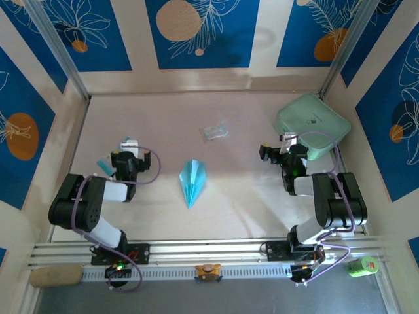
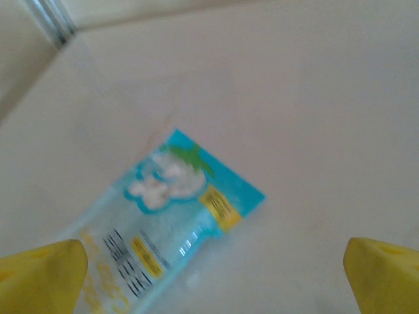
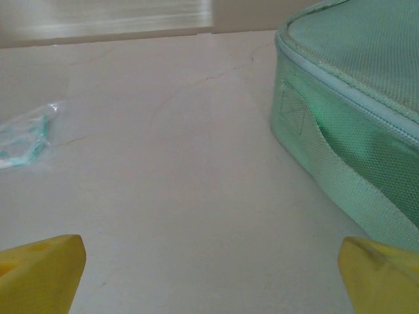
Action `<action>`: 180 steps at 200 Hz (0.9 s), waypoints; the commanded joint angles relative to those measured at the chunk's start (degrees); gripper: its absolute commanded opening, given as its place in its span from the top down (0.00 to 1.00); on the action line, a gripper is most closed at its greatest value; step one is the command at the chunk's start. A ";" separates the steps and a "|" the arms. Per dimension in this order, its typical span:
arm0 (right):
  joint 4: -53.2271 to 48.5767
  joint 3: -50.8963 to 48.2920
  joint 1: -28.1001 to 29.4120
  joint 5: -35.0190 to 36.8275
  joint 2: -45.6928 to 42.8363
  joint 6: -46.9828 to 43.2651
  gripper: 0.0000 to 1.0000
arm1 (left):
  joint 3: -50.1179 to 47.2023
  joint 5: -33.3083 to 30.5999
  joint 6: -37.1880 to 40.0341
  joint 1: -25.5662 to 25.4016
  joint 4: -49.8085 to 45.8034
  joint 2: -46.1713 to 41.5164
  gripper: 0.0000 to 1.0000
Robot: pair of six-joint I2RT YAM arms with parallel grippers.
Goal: Fold a paper plane with a square sheet of paper (pick it up from the middle)
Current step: Reset both arms
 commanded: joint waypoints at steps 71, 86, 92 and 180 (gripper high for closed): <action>-0.32 0.57 -0.31 0.34 -0.36 0.91 0.01 | -0.38 7.84 -1.24 3.20 6.60 -0.08 0.00; -0.40 0.55 -0.31 0.34 -0.32 0.92 0.01 | -0.56 7.75 -1.34 3.20 6.95 -0.13 0.00; -0.46 0.62 -0.32 0.34 -0.32 0.92 0.01 | -0.64 7.79 -1.34 3.20 7.02 -0.20 0.00; -0.42 0.68 -0.32 0.34 -0.32 0.92 0.01 | -0.12 10.07 -0.37 3.12 6.01 -0.20 0.00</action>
